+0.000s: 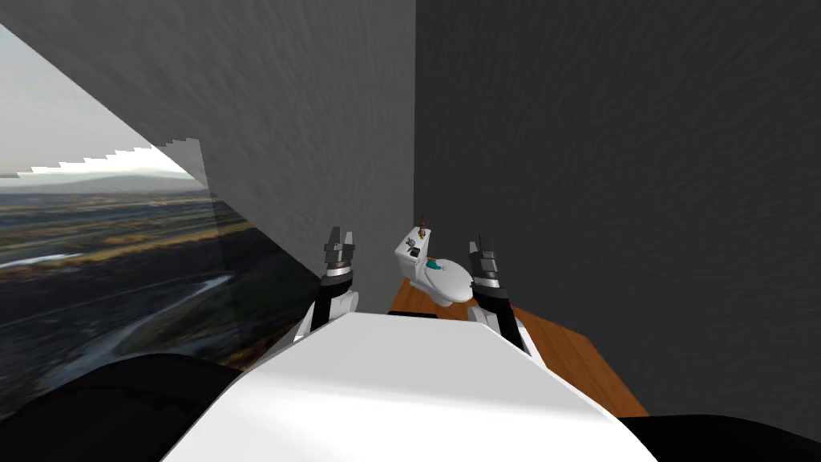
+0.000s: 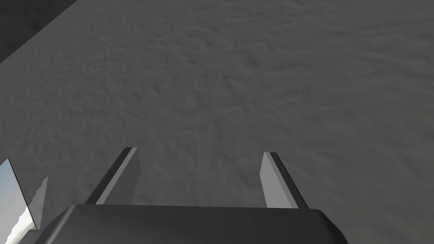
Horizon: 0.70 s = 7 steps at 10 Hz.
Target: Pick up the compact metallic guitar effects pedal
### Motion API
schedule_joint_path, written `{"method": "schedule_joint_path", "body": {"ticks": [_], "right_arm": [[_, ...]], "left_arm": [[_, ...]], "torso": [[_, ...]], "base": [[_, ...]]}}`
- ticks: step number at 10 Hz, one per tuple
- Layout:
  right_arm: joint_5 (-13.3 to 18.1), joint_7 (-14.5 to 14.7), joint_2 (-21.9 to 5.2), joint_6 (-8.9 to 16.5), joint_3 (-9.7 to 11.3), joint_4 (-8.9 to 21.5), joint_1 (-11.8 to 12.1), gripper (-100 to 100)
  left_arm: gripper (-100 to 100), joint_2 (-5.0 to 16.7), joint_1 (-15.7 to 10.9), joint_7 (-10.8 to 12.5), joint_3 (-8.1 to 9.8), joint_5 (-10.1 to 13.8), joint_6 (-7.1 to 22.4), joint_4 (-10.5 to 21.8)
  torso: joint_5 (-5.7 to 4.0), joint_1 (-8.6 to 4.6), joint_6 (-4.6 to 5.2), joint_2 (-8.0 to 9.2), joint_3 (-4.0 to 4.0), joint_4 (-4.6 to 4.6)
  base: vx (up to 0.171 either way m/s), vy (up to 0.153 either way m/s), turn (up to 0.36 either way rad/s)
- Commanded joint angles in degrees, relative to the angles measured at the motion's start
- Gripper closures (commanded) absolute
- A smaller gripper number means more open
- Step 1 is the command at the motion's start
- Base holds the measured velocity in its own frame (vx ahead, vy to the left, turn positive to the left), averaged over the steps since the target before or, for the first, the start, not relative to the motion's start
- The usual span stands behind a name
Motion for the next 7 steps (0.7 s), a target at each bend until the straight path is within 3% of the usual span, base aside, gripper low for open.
{"method": "schedule_joint_path", "body": {"ticks": [1,4,7], "right_arm": [[0.3,1.1,-1.7,-0.3,0.6,1.9,-1.4,-100],[1.1,3.9,-4.6,-1.0,2.1,6.4,-4.9,-100],[2.2,8.1,-8.2,-1.9,4.5,12.0,-9.9,-100]], "left_arm": [[0,0.0,0.0,0.0,0.00,0.0,0.0,0.0],[0,0.0,0.0,0.0,0.00,0.0,0.0,0.0],[0,0.0,0.0,0.0,0.00,0.0,0.0,0.0]], "torso": [[0.00,0.00,0.00,0.00,0.00,0.00],[-0.05,-0.24,-0.02,-0.03,-0.01,0.00],[-0.08,-0.34,-0.02,0.04,0.02,0.01]], "base": [[-0.001,-0.022,0.159],[-0.003,-0.063,0.205],[-0.026,-0.086,0.276]]}}
